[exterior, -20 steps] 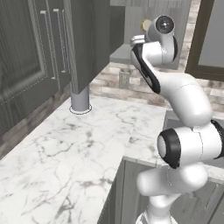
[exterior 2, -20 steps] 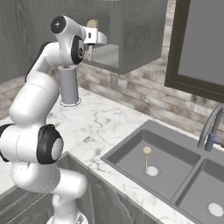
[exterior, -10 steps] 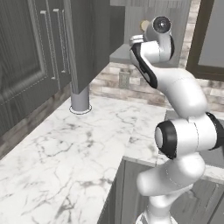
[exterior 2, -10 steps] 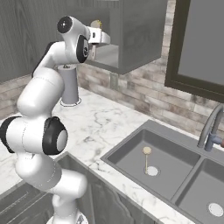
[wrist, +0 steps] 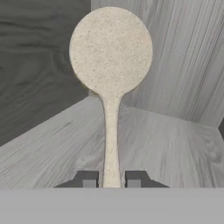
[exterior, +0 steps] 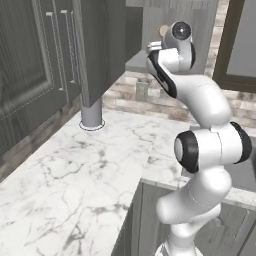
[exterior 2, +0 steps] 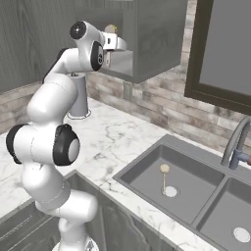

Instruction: Pick up the dish brush and dish brush from the sink, and place them back in the cabinet, and close the cabinet door.

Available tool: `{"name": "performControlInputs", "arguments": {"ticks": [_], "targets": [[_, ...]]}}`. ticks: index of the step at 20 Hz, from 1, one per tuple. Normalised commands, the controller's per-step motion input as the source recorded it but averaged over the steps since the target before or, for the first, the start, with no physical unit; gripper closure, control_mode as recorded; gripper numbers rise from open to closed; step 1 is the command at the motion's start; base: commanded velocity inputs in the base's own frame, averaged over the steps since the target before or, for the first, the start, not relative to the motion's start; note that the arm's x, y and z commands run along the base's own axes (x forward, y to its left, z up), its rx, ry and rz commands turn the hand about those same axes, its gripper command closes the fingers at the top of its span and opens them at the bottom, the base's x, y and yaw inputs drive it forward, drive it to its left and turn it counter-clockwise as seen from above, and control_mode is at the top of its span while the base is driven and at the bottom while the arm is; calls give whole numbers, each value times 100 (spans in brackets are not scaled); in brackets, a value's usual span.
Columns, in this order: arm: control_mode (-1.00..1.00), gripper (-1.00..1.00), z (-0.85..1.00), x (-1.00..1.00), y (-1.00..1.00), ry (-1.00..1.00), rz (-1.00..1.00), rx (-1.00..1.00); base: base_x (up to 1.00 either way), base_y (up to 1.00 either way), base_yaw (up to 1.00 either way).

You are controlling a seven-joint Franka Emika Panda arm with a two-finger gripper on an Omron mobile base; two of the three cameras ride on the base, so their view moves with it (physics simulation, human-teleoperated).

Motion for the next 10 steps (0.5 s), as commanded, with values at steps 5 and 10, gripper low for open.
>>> {"name": "performControlInputs", "arguments": {"ticks": [5, 10], "targets": [[-100, 100, -1, 40, -8, 0, 0, 0, 0, 0, 0], [-100, 100, 0, 39, -6, 0, 0, 0, 0, 0, 0]]}}
